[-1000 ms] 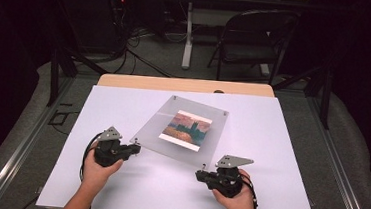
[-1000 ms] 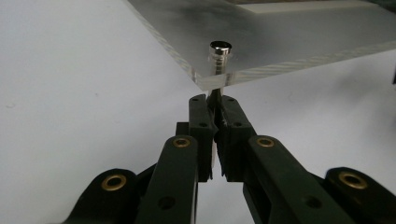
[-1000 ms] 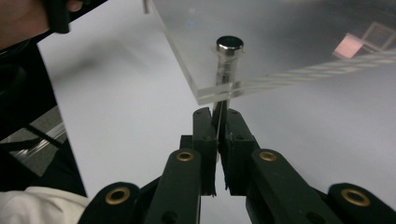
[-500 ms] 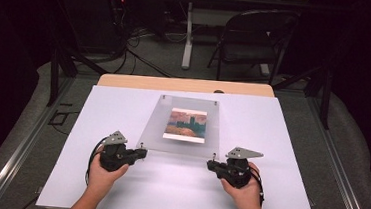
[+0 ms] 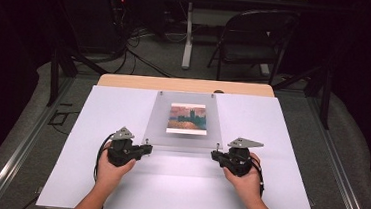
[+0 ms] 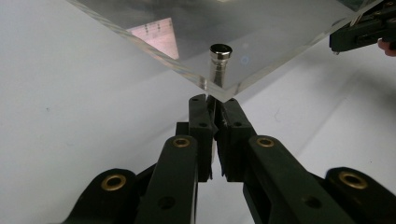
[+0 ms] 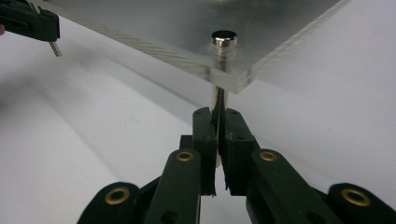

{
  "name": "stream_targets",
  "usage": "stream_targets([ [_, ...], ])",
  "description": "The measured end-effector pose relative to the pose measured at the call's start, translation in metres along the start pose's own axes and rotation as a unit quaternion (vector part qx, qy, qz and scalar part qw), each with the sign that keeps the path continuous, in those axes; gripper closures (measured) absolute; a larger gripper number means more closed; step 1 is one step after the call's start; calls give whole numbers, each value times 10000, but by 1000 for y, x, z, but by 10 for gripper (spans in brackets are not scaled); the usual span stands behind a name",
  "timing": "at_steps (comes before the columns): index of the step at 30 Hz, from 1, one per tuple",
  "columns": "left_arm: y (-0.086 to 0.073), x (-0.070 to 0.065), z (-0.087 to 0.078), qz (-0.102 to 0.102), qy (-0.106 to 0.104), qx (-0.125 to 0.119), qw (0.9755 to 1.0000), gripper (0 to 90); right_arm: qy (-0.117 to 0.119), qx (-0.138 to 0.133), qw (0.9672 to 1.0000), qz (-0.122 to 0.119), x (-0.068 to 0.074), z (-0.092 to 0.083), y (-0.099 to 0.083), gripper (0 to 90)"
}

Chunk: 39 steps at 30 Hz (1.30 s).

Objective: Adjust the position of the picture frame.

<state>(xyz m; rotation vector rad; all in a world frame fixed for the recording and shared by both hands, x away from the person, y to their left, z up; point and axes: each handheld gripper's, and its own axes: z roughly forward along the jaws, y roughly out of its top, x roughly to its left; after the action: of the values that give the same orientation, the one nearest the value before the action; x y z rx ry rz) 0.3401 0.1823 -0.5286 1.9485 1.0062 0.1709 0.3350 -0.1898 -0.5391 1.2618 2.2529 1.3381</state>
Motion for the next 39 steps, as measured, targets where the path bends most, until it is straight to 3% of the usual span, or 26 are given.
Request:
stream_targets([
  [7,0,4,10,49,33,110,9999,856,-86,40,10000,-19,-7,6,-2,853],
  [32,-10,9,19,54,168,321,9993,853,-131,317,9992,-190,-5,18,-11,852],
  [39,-13,9,22,87,187,377,9991,852,-148,378,9991,-134,-4,20,-13,847],
])
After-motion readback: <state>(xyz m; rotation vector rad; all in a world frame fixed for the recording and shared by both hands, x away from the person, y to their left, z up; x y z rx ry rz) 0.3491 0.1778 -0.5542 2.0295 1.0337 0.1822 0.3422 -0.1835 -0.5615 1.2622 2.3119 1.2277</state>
